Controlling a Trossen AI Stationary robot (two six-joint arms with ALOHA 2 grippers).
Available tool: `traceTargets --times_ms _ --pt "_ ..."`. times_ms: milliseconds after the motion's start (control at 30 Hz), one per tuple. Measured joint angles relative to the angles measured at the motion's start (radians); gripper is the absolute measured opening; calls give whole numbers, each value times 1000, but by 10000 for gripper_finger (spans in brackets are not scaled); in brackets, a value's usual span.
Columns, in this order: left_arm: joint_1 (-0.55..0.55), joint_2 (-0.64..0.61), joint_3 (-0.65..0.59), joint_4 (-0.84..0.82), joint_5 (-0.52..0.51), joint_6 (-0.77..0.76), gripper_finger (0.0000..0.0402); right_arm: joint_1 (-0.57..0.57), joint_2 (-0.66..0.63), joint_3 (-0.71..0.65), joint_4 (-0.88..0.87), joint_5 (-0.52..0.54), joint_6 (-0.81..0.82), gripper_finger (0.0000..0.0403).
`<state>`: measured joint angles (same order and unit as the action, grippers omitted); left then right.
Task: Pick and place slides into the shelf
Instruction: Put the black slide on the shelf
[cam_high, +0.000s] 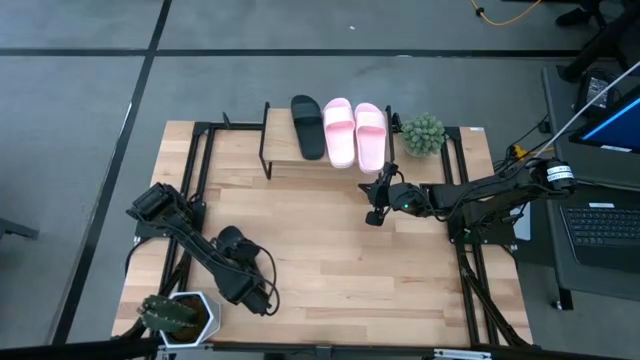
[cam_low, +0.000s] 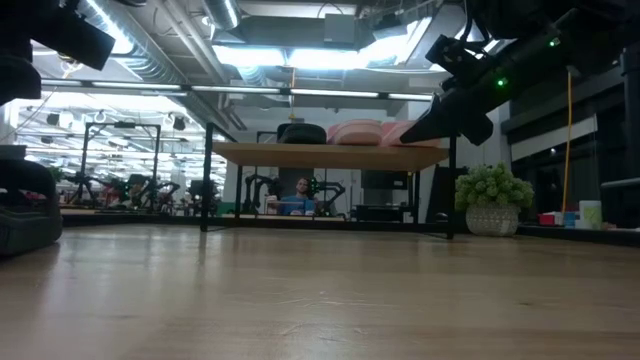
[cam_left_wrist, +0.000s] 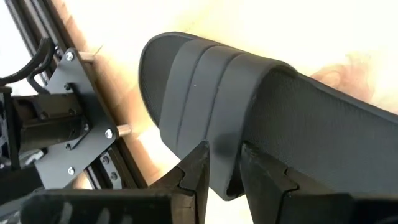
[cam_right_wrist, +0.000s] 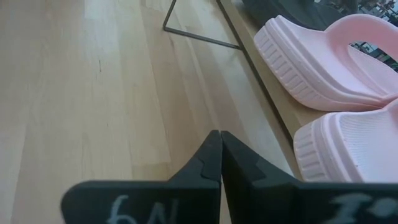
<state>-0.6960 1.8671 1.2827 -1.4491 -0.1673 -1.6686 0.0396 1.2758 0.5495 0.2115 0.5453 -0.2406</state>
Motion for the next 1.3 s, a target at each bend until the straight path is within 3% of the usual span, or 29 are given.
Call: traceTargets --times_ms 633,1000,1300 --pt "44 0 -38 39 4 67 76 0 0 0 0 0 0 5" --pt "45 0 -38 25 50 66 52 0 0 0 0 0 0 5" --pt "44 0 -38 25 57 65 7 0 0 0 0 0 0 5"
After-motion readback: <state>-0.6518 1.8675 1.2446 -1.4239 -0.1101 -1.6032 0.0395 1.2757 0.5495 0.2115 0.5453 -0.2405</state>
